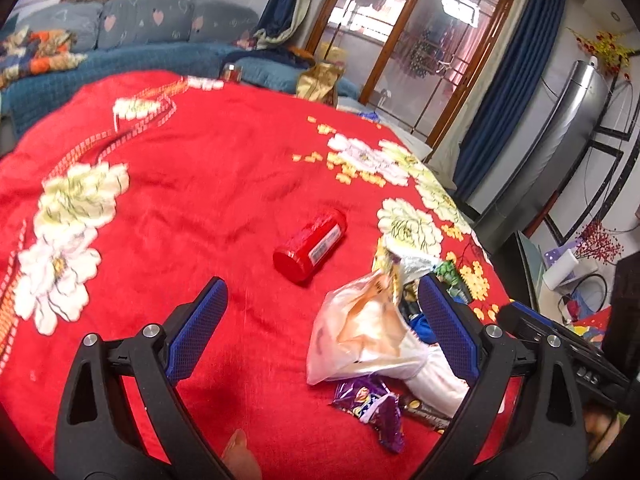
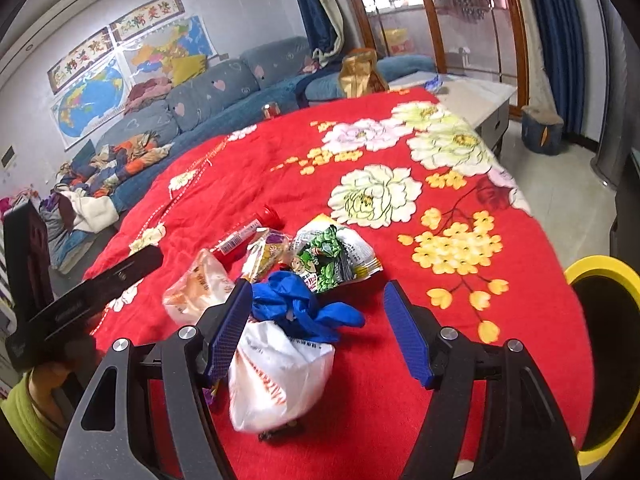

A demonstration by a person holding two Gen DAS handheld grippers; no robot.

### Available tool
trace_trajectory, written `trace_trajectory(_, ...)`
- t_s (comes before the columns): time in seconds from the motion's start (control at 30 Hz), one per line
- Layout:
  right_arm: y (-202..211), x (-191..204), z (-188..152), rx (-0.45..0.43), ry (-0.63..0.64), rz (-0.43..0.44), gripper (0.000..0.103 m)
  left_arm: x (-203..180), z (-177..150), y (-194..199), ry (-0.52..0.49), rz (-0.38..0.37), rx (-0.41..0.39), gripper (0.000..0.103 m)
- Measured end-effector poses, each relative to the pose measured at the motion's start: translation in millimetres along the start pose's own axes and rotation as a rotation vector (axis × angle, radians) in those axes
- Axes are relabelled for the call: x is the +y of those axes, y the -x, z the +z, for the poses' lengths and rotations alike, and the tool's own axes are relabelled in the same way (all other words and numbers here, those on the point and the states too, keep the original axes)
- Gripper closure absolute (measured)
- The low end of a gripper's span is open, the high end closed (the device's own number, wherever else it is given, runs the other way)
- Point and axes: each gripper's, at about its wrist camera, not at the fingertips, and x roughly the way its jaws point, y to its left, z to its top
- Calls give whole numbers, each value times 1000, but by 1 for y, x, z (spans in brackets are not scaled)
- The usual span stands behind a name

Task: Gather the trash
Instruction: 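Move both open tools back over the remaining trash on the bedspread, then grasp the clear plastic bag with the left tool while the right tool grasps the blue ribbon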

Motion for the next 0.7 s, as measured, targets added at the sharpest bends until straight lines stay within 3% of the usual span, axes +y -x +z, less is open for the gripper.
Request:
trace_trajectory(0.2,-24,-4,-3,66,-9,16,47,3,-6,-16,26,-44,58,33)
trace_trajectory(0.5,-35,-5,-14,119,-25,79,62,4,-17,-33,37,-81,120,36)
trace_trajectory(0.7,-34,-2,-14,130,-18,109,76,0,-19,-38,33,-122,144,57)
